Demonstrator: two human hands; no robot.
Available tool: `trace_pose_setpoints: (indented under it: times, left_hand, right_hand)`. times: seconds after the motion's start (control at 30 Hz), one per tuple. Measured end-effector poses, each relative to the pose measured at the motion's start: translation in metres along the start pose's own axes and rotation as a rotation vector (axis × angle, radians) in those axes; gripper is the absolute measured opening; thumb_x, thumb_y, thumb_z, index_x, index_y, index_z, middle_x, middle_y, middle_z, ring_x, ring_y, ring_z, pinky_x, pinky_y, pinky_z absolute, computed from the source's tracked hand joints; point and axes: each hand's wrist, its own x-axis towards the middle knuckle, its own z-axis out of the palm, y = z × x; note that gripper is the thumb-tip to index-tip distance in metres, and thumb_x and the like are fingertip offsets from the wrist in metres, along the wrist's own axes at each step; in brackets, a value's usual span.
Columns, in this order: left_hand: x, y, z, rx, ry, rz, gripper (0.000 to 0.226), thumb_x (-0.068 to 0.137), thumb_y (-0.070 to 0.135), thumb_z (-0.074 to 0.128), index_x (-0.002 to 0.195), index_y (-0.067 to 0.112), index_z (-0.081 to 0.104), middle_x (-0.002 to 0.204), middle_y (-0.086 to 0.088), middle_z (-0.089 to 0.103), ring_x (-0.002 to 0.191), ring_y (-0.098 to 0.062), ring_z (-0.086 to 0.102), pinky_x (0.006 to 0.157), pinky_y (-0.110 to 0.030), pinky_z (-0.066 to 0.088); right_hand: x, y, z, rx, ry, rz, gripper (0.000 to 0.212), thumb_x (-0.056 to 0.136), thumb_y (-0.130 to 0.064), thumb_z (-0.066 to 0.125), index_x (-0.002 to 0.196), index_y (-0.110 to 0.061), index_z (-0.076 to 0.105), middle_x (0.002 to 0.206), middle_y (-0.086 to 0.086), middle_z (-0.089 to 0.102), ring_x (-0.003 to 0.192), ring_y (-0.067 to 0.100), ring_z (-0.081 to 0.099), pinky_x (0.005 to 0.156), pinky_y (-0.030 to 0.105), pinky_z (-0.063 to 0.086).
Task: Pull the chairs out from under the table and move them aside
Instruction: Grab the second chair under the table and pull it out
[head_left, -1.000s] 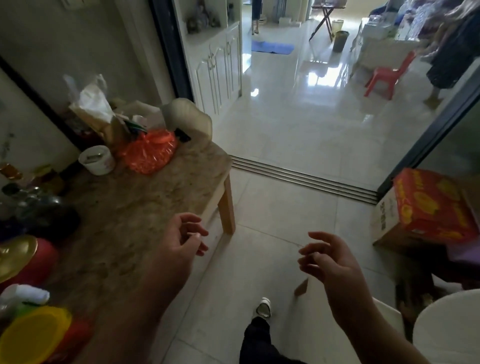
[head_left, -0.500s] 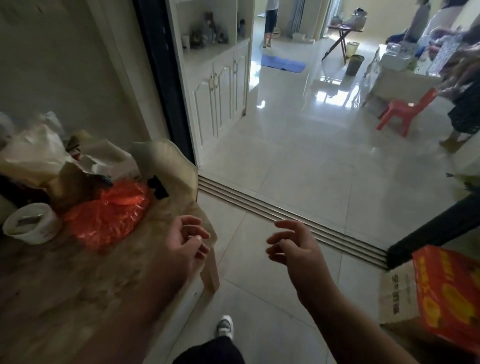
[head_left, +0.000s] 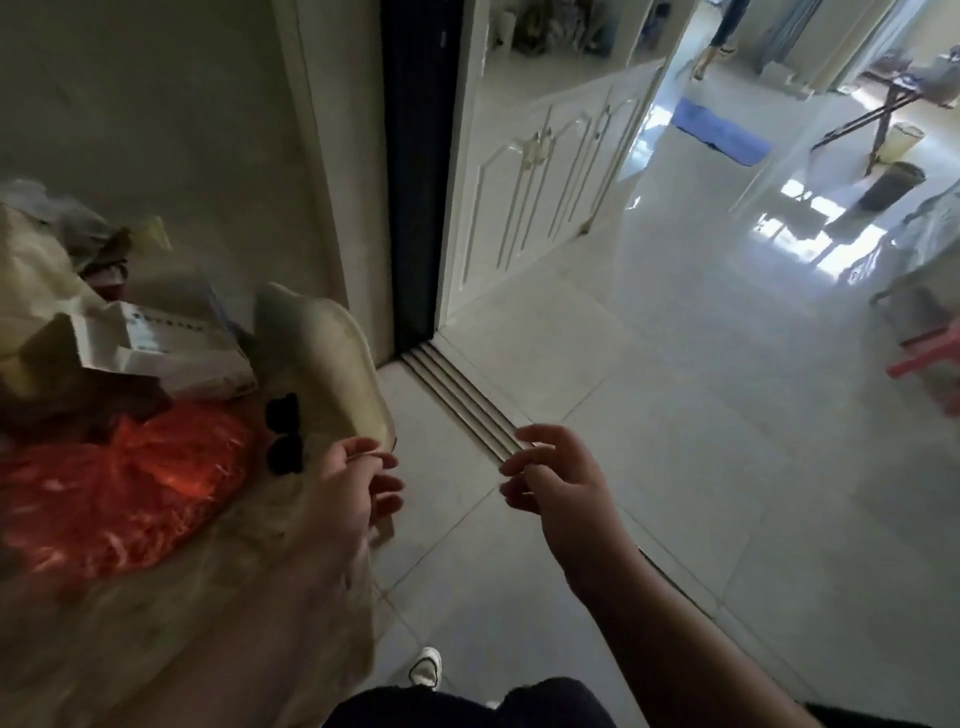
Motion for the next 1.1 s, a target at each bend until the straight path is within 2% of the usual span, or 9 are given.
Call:
trace_pose_setpoints:
  times: [0.07,0.17,0.27,0.33,0.5,0.73,0.83,0.93,1.1]
  left_hand:
    - [0.02,0.003,0.011,-0.128,0.064,-0.08,0.014,0.096,0.008,0.049,0.1,0.015,0.06,0.088,-0.012,0.067,0.068,-0.023,0.066,0.051,-0.034,0.054]
    - [0.051,0.005,0.031,-0.321,0.18,-0.154,0.012,0.096,0.01,0.046,0.093,0.014,0.057,0.077,-0.011,0.062,0.055,-0.019,0.063,0.047,-0.033,0.052]
    - [0.077,0.001,0.052,-0.451,0.335,-0.187,0.01,0.095,0.012,0.05,0.094,0.011,0.06,0.088,-0.015,0.065,0.074,-0.029,0.067,0.059,-0.042,0.056]
    - [0.089,-0.005,0.068,-0.564,0.439,-0.156,0.009,0.095,0.012,0.053,0.095,0.01,0.061,0.09,-0.014,0.066,0.079,-0.031,0.068,0.058,-0.043,0.057]
    - [0.08,-0.009,0.113,-0.825,0.633,-0.133,0.017,0.099,0.013,0.05,0.106,0.0,0.059,0.091,-0.016,0.067,0.083,-0.03,0.069,0.058,-0.042,0.056]
    - [0.077,0.01,0.168,-1.185,0.642,-0.095,0.013,0.098,0.008,0.046,0.09,0.002,0.053,0.078,-0.016,0.059,0.073,-0.028,0.064,0.073,-0.046,0.054]
    - [0.096,0.013,0.186,-1.348,0.578,-0.042,0.021,0.101,0.023,0.05,0.103,0.002,0.05,0.096,-0.024,0.059,0.089,-0.035,0.066,0.084,-0.053,0.057]
    - [0.131,0.016,0.189,-1.495,0.561,0.034,0.045,0.098,0.034,0.056,0.12,-0.004,0.045,0.127,-0.032,0.056,0.103,-0.043,0.069,0.074,-0.054,0.063]
    - [0.194,0.027,0.176,-1.723,0.625,0.104,0.061,0.098,0.036,0.057,0.14,0.001,0.031,0.135,-0.033,0.047,0.115,-0.046,0.061,0.077,-0.056,0.058]
  right_hand:
    - [0.039,-0.007,0.003,-0.023,-0.08,0.003,0.042,0.081,0.006,0.041,0.102,-0.021,0.065,0.073,-0.003,0.071,0.064,0.016,0.067,0.067,0.032,0.057]
    - [0.107,-0.009,0.006,-0.063,-0.234,0.034,0.042,0.077,-0.003,0.045,0.096,-0.032,0.069,0.076,-0.002,0.073,0.065,0.017,0.069,0.068,0.032,0.058]
    - [0.174,-0.009,0.009,-0.134,-0.417,0.041,0.042,0.075,-0.008,0.047,0.092,-0.039,0.07,0.079,0.0,0.074,0.067,0.019,0.07,0.066,0.032,0.058]
    - [0.215,-0.008,0.011,-0.199,-0.552,0.038,0.043,0.075,-0.008,0.046,0.092,-0.04,0.069,0.08,0.001,0.074,0.067,0.019,0.07,0.066,0.032,0.058]
    - [0.297,-0.022,0.021,-0.328,-0.804,0.16,0.038,0.083,0.003,0.04,0.1,-0.021,0.064,0.078,0.006,0.072,0.062,0.015,0.067,0.058,0.03,0.055]
    - [0.366,-0.044,0.069,-0.455,-0.938,0.286,0.027,0.092,-0.003,0.044,0.107,-0.014,0.063,0.084,0.009,0.07,0.07,0.019,0.068,0.069,0.037,0.06]
    - [0.395,-0.041,0.11,-0.5,-0.981,0.356,0.021,0.094,-0.004,0.044,0.103,-0.013,0.061,0.089,0.011,0.067,0.076,0.023,0.066,0.069,0.038,0.058]
    - [0.422,-0.033,0.158,-0.528,-1.016,0.381,0.017,0.094,-0.011,0.047,0.107,-0.01,0.058,0.093,0.012,0.063,0.082,0.025,0.066,0.067,0.038,0.057]
    - [0.456,-0.017,0.242,-0.664,-1.063,0.416,0.01,0.091,-0.016,0.05,0.09,-0.009,0.057,0.09,0.011,0.056,0.078,0.024,0.062,0.062,0.038,0.054]
